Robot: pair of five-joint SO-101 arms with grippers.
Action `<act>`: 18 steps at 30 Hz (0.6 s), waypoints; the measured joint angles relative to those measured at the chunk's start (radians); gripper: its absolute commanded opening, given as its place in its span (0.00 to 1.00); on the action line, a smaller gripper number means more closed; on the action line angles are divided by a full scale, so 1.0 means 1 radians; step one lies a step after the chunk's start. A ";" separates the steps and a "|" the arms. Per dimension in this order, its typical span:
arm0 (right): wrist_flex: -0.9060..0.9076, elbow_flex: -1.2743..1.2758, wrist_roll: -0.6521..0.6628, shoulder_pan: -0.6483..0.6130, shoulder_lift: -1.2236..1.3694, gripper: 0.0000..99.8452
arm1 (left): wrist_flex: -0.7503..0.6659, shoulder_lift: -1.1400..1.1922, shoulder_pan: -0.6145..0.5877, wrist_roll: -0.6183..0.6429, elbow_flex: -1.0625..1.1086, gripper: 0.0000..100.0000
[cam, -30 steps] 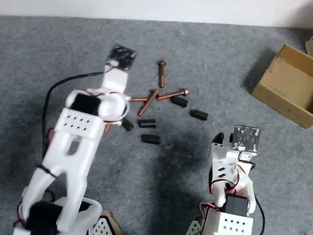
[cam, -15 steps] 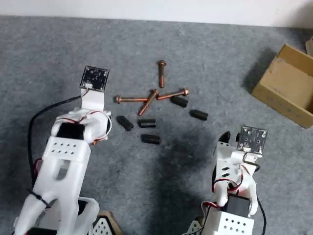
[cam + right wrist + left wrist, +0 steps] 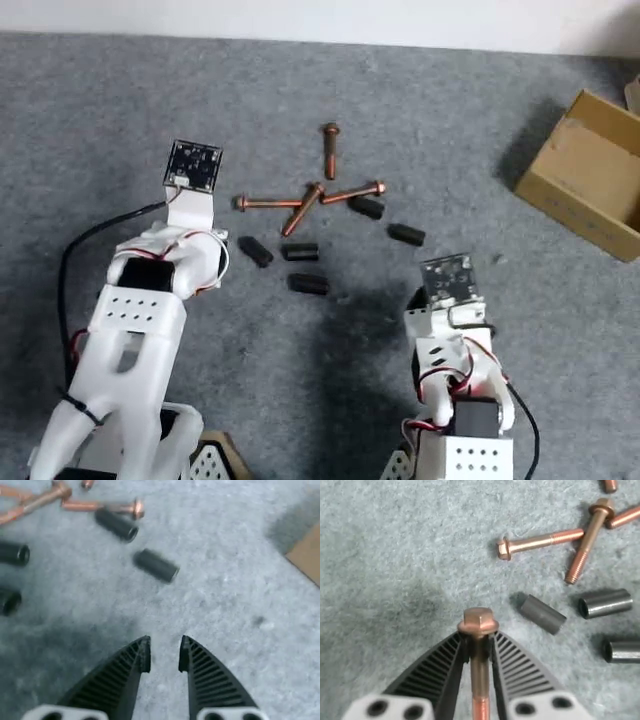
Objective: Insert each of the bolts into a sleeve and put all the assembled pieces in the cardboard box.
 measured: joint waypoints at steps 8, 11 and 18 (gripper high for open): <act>-0.041 -0.183 0.186 0.000 0.388 0.11 | -0.023 0.000 0.000 0.000 0.003 0.00; -0.041 -0.311 0.275 0.000 0.569 0.11 | -0.023 0.000 0.000 0.000 0.003 0.00; -0.043 -0.559 0.446 0.000 0.908 0.11 | -0.023 0.000 -0.003 0.000 0.003 0.00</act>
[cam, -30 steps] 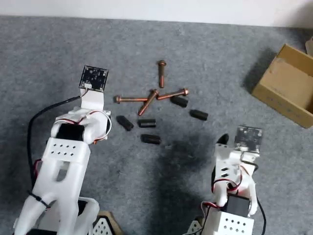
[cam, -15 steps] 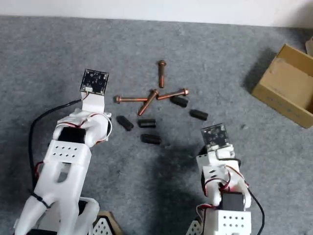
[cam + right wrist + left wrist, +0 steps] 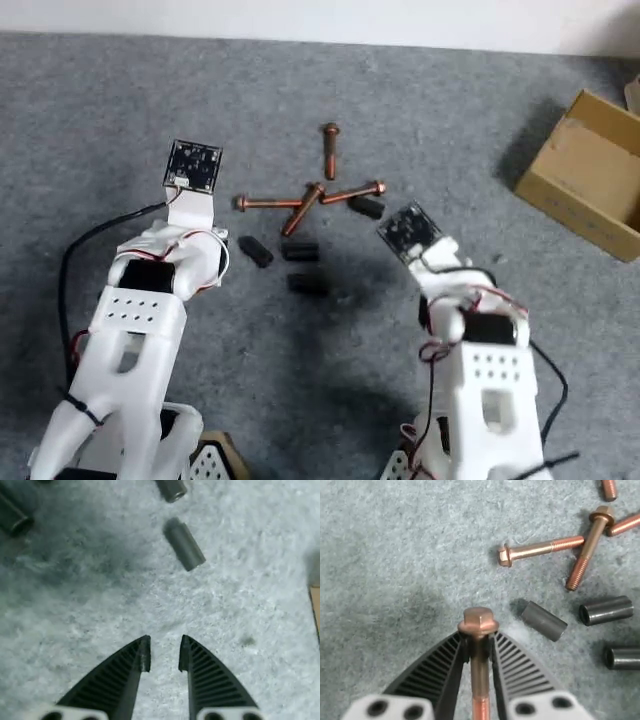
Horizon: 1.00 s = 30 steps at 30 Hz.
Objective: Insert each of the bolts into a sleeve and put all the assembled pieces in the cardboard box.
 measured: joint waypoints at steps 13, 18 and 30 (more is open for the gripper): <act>-0.118 -0.256 0.023 -0.020 0.439 0.11 | -0.078 0.000 -0.038 -0.034 0.041 0.00; -0.167 -0.334 0.025 -0.044 0.612 0.19 | -0.078 0.000 -0.038 -0.034 0.041 0.00; -0.129 -0.609 0.118 -0.049 0.908 0.23 | -0.078 0.000 -0.038 -0.034 0.041 0.00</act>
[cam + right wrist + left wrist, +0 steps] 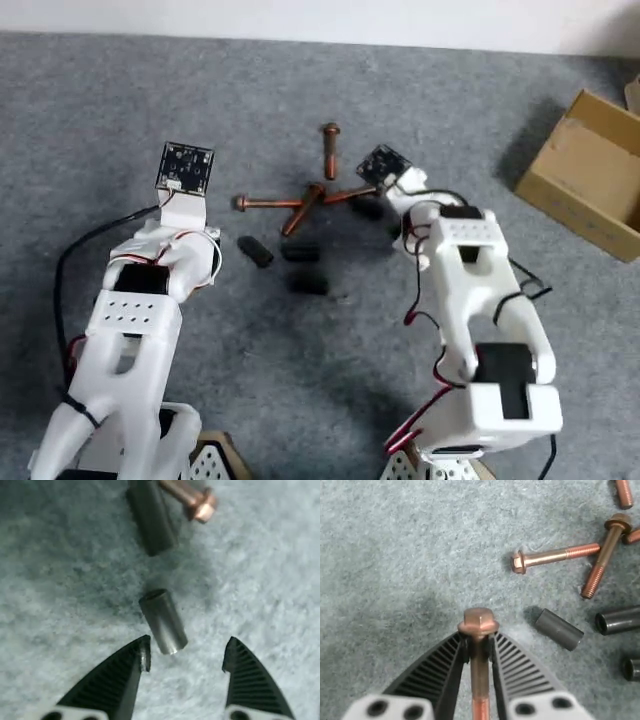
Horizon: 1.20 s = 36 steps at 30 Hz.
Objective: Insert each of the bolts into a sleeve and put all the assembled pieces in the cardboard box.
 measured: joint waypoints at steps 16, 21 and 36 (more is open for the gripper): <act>0.218 -0.204 0.169 -0.002 0.149 0.23 | 0.000 0.000 0.000 0.000 0.000 0.00; 0.219 -0.204 0.212 -0.002 0.149 0.23 | 0.000 0.000 0.000 0.000 0.000 0.00; 0.210 -0.218 0.310 -0.071 0.242 0.23 | 0.000 0.000 0.000 -0.029 0.000 0.00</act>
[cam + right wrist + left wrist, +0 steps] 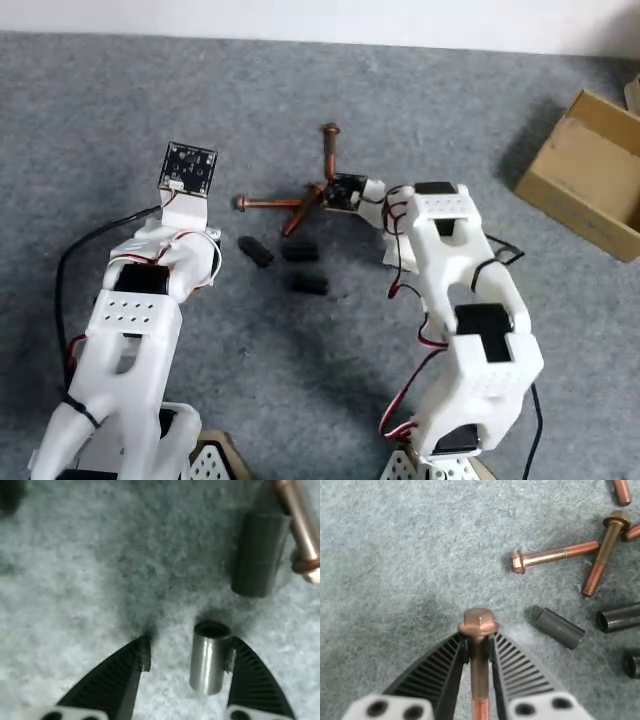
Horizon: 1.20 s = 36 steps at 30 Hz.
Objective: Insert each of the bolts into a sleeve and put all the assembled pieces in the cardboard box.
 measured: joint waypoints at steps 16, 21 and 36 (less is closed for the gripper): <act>-0.026 -0.049 0.003 0.025 0.092 0.01 | -0.031 -0.002 0.000 -0.002 0.000 0.00; -0.034 -0.092 0.000 0.074 0.120 0.00 | -0.031 -0.002 0.000 -0.002 0.000 0.00; -0.034 -0.089 -0.132 0.115 0.046 0.00 | -0.066 -0.002 0.000 -0.002 0.040 0.01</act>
